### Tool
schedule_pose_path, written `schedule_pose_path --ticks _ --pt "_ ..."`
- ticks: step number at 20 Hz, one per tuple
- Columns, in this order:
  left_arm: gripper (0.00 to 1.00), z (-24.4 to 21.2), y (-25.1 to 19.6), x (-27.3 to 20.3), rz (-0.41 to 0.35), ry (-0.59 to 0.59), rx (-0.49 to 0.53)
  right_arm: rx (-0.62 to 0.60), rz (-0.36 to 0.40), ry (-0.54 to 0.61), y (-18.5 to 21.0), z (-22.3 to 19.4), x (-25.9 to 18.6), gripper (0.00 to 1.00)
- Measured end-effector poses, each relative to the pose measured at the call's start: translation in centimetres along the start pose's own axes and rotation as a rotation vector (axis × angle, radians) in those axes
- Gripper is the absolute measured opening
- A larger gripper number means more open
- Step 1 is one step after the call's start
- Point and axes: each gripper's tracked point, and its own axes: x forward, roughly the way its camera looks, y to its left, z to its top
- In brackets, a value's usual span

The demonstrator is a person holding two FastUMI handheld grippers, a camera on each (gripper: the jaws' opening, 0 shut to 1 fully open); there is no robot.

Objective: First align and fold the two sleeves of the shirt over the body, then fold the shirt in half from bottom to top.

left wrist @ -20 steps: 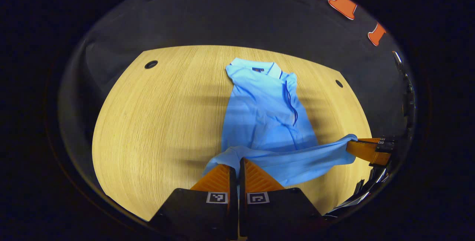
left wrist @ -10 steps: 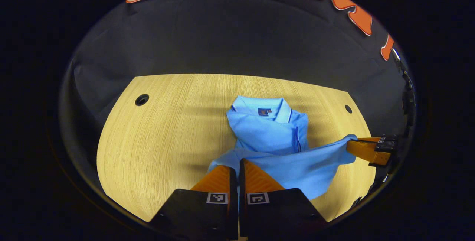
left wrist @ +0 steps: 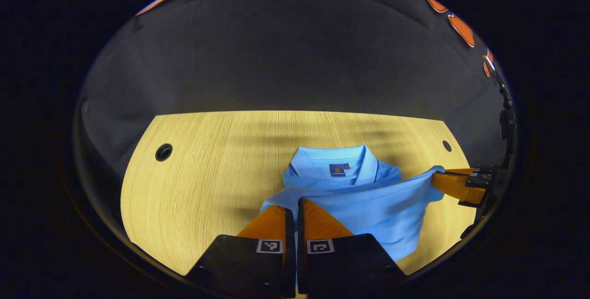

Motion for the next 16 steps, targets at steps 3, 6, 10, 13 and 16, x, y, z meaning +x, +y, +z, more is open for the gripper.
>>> schedule_pose_path --ticks 3,6,10,13,16 --pt "0.08 0.3 0.1 0.3 0.01 -0.01 0.018 0.058 -0.017 0.004 -0.2 0.2 0.4 0.02" --pt "0.26 0.1 0.2 0.1 0.014 -0.017 0.011 0.059 -0.02 -0.021 -0.6 0.8 -0.2 0.11" --pt "0.86 1.4 0.8 -2.3 0.035 -0.073 -0.006 0.052 -0.03 -0.032 -1.0 0.6 -2.2 0.52" --pt "1.0 3.5 2.5 -6.4 0.088 -0.167 0.012 0.077 -0.017 -0.044 -0.5 0.5 -4.9 0.72" --pt "1.0 4.9 3.6 -11.2 0.09 -0.249 -0.009 0.07 -0.021 -0.083 -0.1 0.7 -8.4 0.99"
